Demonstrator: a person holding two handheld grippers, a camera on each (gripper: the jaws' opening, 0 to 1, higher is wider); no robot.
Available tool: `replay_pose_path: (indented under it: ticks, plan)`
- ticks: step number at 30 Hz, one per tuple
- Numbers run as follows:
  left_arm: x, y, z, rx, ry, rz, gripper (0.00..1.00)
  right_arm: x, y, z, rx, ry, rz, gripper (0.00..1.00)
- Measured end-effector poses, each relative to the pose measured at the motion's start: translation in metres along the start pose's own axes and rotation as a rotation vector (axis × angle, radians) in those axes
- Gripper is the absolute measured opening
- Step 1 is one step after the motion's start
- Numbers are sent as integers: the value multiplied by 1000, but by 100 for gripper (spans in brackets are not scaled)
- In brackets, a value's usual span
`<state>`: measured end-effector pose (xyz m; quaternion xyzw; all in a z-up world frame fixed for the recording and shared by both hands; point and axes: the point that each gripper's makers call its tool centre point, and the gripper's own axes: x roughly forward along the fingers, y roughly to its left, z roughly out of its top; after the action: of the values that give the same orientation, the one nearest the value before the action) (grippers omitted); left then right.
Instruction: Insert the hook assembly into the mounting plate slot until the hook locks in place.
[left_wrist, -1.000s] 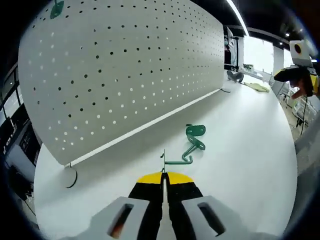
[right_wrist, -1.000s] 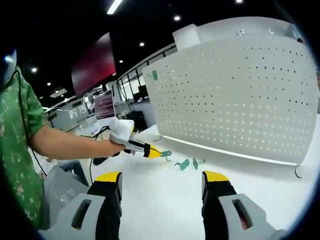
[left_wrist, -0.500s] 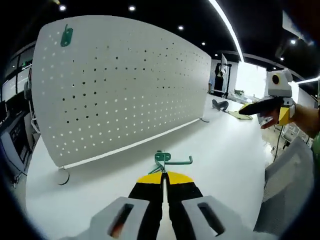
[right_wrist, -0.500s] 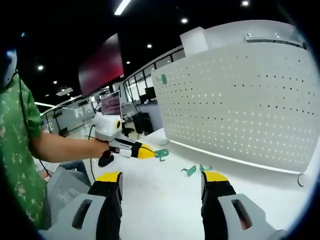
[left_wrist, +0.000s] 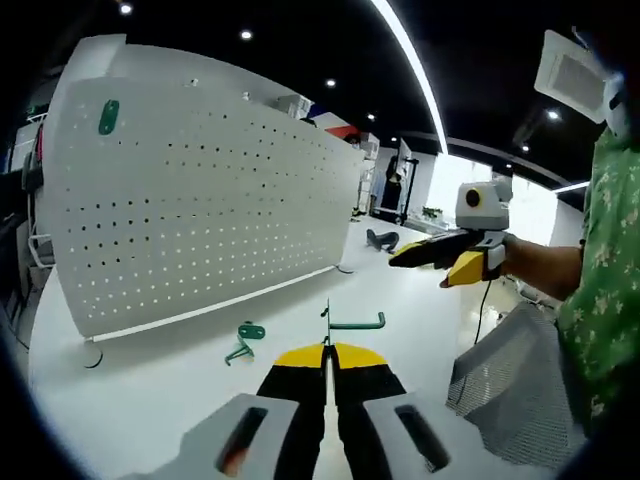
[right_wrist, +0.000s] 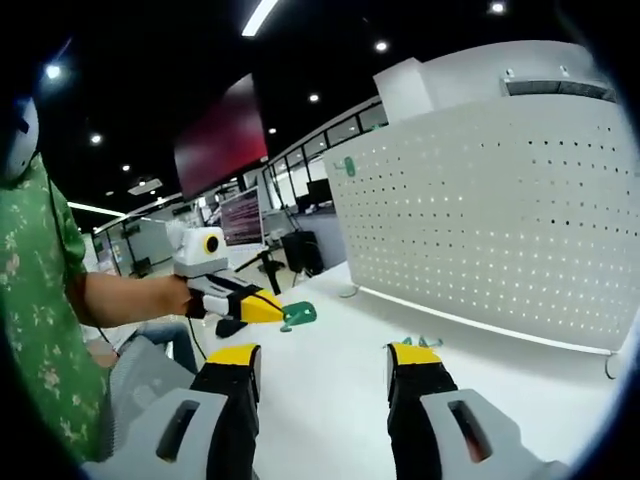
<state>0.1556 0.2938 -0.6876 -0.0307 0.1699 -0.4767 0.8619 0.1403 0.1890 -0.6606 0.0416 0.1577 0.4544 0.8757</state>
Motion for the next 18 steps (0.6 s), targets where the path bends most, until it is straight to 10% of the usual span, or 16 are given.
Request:
replay_pose_path:
  ticks: [18]
  plan:
    - [-11,-65,19,-67,-56,-265,1,-9,42,11,49,-20,184,15]
